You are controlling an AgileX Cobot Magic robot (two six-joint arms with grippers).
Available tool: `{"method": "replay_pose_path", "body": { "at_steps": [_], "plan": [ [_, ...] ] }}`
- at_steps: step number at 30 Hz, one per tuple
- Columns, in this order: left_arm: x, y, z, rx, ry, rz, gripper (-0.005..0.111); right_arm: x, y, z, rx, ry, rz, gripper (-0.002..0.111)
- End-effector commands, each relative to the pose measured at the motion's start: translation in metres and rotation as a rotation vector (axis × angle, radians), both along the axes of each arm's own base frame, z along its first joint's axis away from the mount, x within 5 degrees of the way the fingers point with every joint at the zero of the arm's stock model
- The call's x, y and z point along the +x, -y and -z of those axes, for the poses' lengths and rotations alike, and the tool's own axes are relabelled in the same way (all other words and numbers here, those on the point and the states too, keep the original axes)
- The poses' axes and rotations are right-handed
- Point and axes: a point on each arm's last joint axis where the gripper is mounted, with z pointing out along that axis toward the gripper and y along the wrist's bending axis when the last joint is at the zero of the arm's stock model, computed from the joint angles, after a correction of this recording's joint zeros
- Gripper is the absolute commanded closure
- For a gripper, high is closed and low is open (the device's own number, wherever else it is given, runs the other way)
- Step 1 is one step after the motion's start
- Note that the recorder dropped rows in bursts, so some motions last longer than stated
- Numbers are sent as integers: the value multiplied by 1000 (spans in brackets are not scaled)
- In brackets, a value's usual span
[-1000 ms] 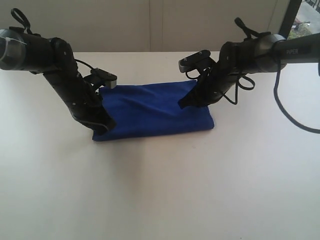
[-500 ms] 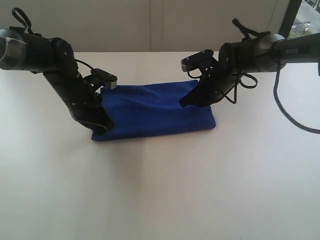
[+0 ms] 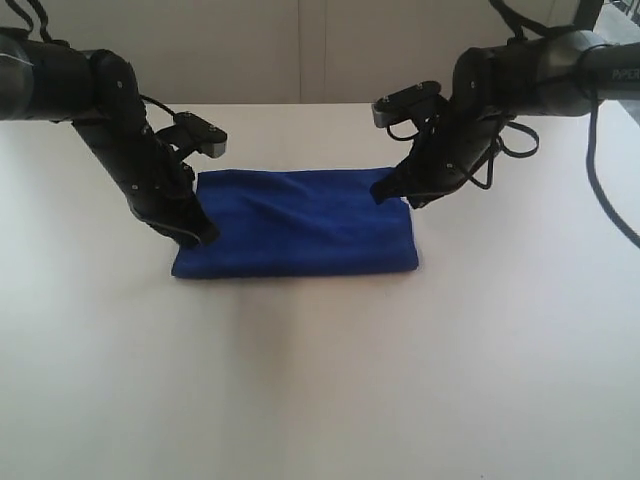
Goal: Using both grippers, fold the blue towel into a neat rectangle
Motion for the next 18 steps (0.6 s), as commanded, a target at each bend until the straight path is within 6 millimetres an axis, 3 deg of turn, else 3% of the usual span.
{"method": "replay_pose_path", "body": {
  "at_steps": [1, 10, 18],
  "plan": [
    [-3, -1, -3, -3, -33, -19, 107, -8, -8, 4, 41, -57, -11, 108],
    [-4, 1, 0, -27, -55, -40, 107, -17, -10, 13, 74, -139, 10, 108],
    [-4, 3, 24, -26, -129, -55, 107, -29, -8, 40, 62, -213, 19, 108]
  ]
}}
